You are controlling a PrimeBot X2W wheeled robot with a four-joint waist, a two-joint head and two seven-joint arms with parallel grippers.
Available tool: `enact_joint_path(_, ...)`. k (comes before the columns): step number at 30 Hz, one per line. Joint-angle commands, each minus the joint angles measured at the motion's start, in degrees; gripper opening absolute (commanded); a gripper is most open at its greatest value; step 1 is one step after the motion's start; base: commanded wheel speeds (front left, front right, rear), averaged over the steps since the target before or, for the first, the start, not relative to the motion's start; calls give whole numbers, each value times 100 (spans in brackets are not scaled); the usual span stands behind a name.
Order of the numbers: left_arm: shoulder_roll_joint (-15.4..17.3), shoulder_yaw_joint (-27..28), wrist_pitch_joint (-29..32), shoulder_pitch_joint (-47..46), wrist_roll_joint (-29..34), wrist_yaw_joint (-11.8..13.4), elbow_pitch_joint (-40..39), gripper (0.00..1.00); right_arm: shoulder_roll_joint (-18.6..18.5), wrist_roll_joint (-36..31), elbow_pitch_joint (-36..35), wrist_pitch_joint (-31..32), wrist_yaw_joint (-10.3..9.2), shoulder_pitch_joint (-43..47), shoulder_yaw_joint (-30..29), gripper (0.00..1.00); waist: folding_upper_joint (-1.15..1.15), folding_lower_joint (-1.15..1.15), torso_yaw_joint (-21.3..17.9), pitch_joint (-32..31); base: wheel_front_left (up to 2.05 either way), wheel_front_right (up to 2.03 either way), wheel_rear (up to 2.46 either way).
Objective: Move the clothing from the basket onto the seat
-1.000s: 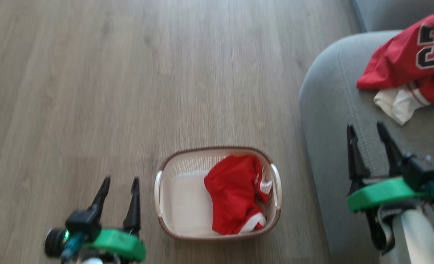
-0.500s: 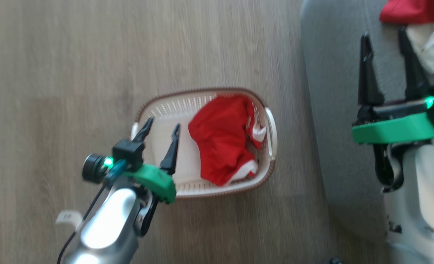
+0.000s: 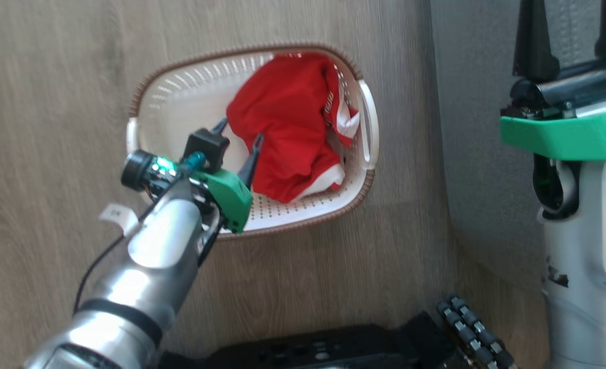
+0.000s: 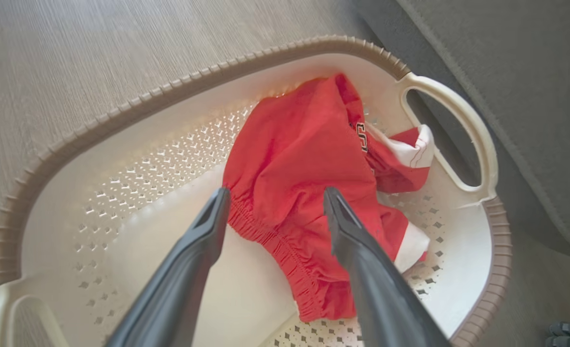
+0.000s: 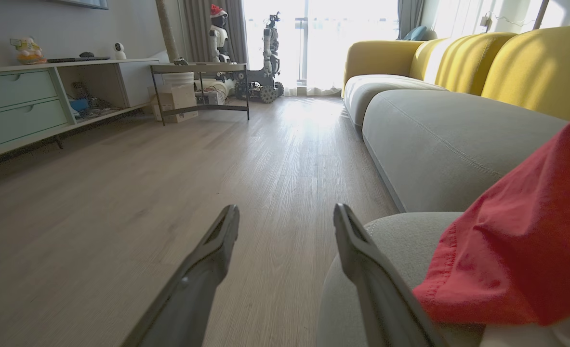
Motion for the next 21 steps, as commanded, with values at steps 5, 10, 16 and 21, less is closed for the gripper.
enact_joint_path(5,55,-52,133,-503,46,-3,538,100,16,101,-487,-37,-2,-160,311,100,0,-1,-296,656,0,0,0)
enact_joint_path(10,54,-188,207,-906,29,51,889,100,16,149,-689,-37,-2,-229,438,100,0,-1,-413,922,0,0,0)
enact_joint_path(16,53,-290,247,-1258,-8,197,1189,100,16,199,-814,-37,-2,-247,558,100,0,-1,-501,1108,0,0,0)
enact_joint_path(21,53,-338,254,-1418,-49,387,1358,100,16,257,-867,-38,-2,-246,619,100,0,-1,-545,1173,0,0,0)
